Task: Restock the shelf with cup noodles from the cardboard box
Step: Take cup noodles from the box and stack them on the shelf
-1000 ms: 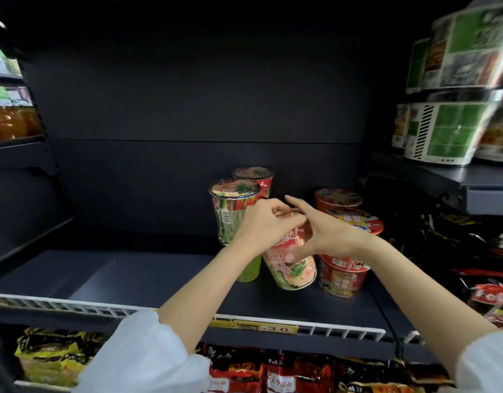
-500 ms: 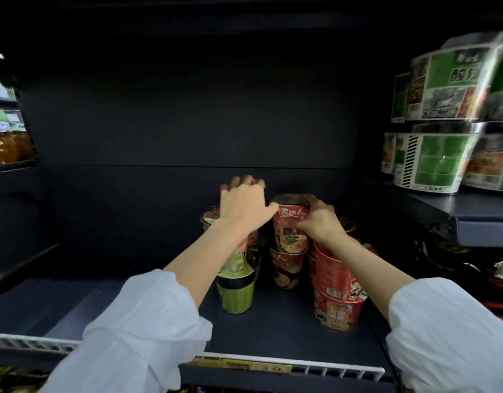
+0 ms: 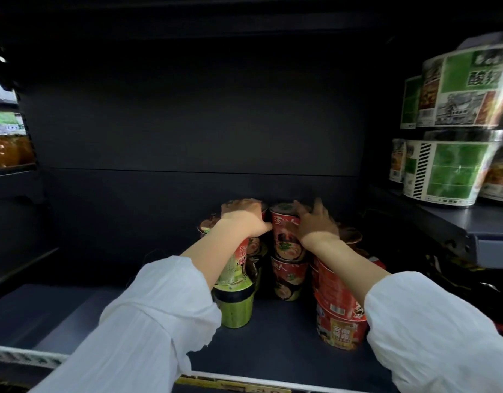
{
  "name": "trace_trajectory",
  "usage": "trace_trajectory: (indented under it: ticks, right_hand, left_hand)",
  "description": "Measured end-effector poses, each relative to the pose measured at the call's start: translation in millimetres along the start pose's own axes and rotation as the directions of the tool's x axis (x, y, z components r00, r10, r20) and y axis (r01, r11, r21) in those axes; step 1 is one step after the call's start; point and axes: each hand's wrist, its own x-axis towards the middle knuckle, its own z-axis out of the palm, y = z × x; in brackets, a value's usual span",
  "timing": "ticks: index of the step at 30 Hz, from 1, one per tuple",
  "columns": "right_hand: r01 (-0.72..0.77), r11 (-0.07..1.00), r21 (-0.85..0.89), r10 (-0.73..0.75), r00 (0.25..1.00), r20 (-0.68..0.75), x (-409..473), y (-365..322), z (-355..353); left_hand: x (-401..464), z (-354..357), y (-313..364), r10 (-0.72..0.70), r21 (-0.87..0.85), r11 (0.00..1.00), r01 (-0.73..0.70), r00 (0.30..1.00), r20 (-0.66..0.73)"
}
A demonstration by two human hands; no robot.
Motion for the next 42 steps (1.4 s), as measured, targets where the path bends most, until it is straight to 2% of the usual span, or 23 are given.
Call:
trace_trajectory:
  ticks: [4,7,12,18,21,24,30,35,38,42]
  right_hand:
    - [0.16,0.978,-0.136,-0.176,0.978,-0.115,1.1,-5.7,4.1]
    - [0.167,0.979,-0.117,-0.18,0.978,-0.11,1.8,-7.9,3.3]
    - [0.196,0.981,0.018,-0.194,0.978,-0.079,-4.2,-2.0,-8.1]
    - [0.337,0.922,0.189,-0.286,0.925,-0.251,-52.6,-4.3,-43.5]
    - [0.373,0.896,0.241,-0.284,0.899,-0.334,-95.1,3.0,-63.5]
    - [0.393,0.868,0.304,-0.278,0.891,-0.358,-142.8,20.3,-80.8]
    - [0.198,0.93,0.311,-0.109,0.954,-0.28,-270.3,101.8,-106.8]
    - [-0.025,0.971,0.239,0.066,0.984,-0.163,-394.2,189.9,-121.2]
    - [-0.201,0.961,0.191,0.22,0.972,-0.084,-459.5,243.9,-132.6]
    - [-0.414,0.901,0.127,0.421,0.906,-0.035,-530.5,316.6,-147.1]
  left_hand:
    - [0.1,3.9,4.3,-0.012,0.025,1.0,0.013,0.998,-0.058]
    - [0.8,6.1,7.3,-0.025,0.027,0.999,0.027,0.997,-0.07]
    - [-9.6,2.0,13.0,0.002,-0.031,1.0,-0.006,0.995,-0.1]
    - [-69.1,-17.0,31.7,0.09,-0.1,0.986,-0.136,0.926,-0.367]
    - [-111.6,-27.0,41.9,0.049,-0.233,0.961,-0.15,0.919,-0.391]
    - [-152.5,-29.9,55.5,0.005,-0.379,0.908,-0.179,0.909,-0.418]
    - [-253.0,-13.8,132.0,0.06,-0.561,0.772,-0.297,0.914,-0.402]
    - [-332.3,10.8,229.9,0.264,-0.649,0.653,-0.389,0.921,-0.287]
    - [-377.2,24.8,294.2,0.378,-0.667,0.625,-0.405,0.905,-0.195]
    - [-425.2,34.1,379.2,0.544,-0.712,0.577,-0.401,0.839,-0.032]
